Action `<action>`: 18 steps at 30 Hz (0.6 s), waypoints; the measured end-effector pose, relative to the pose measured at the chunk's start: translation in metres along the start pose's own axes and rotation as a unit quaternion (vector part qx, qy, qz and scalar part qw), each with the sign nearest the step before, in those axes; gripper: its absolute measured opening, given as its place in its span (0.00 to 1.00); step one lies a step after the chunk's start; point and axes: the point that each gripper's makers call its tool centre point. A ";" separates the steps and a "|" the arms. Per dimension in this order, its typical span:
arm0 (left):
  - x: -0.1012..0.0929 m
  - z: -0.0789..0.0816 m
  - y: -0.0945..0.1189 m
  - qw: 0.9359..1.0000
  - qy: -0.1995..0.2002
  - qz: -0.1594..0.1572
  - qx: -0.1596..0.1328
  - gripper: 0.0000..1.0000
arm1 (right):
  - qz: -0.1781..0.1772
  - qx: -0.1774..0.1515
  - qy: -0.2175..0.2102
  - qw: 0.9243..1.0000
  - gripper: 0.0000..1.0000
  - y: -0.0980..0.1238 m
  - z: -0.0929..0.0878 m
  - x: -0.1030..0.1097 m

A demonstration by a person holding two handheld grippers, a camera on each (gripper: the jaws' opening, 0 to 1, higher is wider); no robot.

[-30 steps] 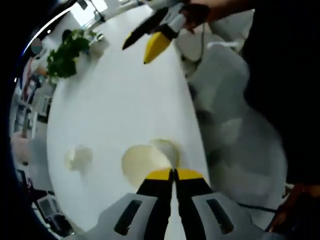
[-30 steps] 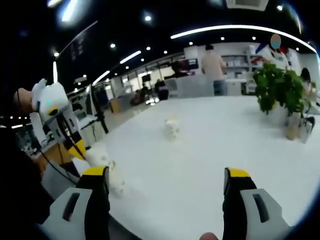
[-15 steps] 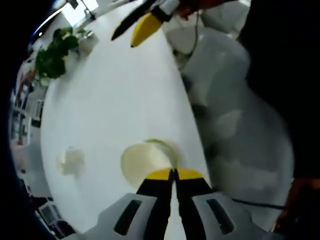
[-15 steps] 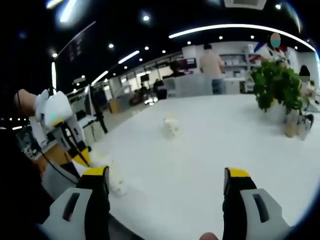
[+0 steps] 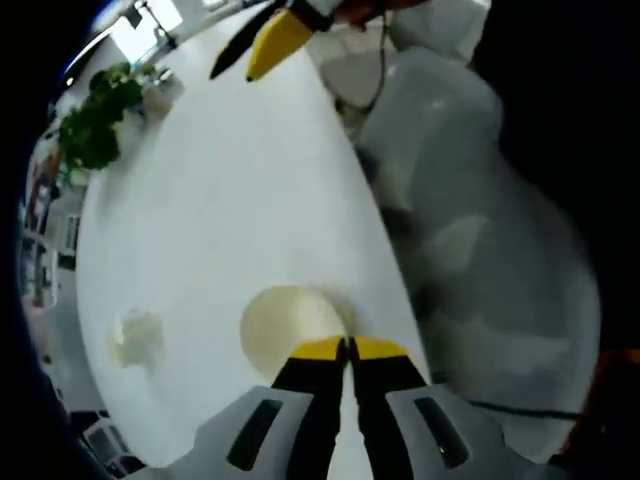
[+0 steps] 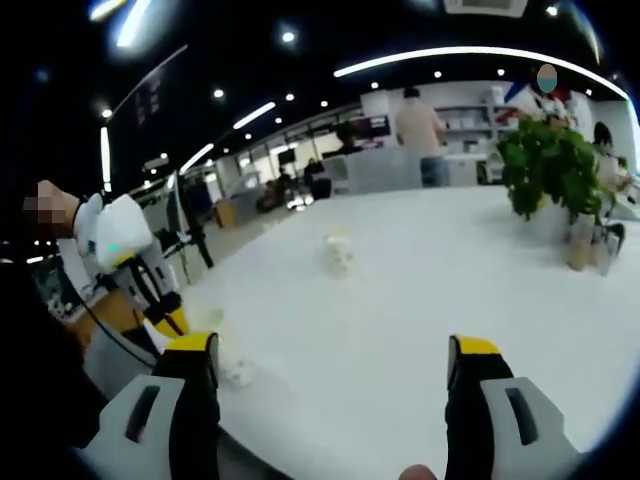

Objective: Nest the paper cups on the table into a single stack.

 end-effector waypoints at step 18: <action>-0.005 0.002 0.002 0.998 0.048 -0.001 -0.040 0.22 | 0.000 -0.003 0.000 1.000 0.93 -0.001 0.002 0.001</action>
Point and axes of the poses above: the point that each gripper's makers call its tool centre point, and the gripper's own axes: y roughly backward along the fingers, x roughly to its left, z roughly out of its top, and after that the axes turned 13 degrees about -x, right-handed
